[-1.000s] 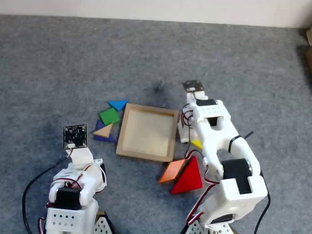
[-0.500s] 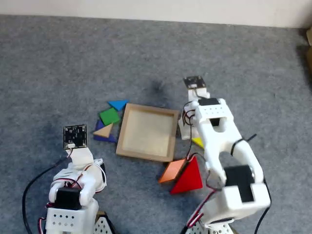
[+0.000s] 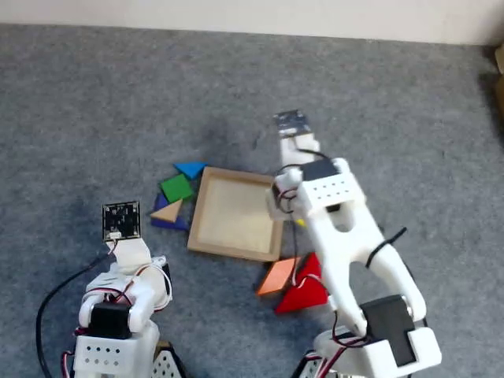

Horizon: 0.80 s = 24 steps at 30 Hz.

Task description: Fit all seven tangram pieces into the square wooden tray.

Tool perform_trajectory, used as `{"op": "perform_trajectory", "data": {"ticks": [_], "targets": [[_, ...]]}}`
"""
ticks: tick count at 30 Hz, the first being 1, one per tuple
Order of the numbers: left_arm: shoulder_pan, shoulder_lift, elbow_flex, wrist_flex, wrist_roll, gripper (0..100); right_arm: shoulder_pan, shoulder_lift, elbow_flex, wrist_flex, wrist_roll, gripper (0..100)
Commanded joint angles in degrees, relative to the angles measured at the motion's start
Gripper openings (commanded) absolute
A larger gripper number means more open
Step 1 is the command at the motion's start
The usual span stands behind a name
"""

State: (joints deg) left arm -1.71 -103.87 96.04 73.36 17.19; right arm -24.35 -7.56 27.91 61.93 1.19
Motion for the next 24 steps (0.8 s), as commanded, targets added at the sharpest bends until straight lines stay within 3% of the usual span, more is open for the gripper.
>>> {"op": "perform_trajectory", "data": {"ticks": [1, 12, 24], "targets": [[-0.5, -0.2, 1.1, 0.3, -0.4, 1, -3.5, -3.5, -4.4, 0.7, -3.7, 17.7], [-0.5, -0.2, 1.1, 0.3, -0.4, 1, -11.6, 1.9, -11.4, 0.3, -20.3, 17.7], [-0.5, -0.2, 1.1, 0.3, -0.4, 1, -11.9, 19.0, -22.5, 0.7, -30.2, 18.1]]}}
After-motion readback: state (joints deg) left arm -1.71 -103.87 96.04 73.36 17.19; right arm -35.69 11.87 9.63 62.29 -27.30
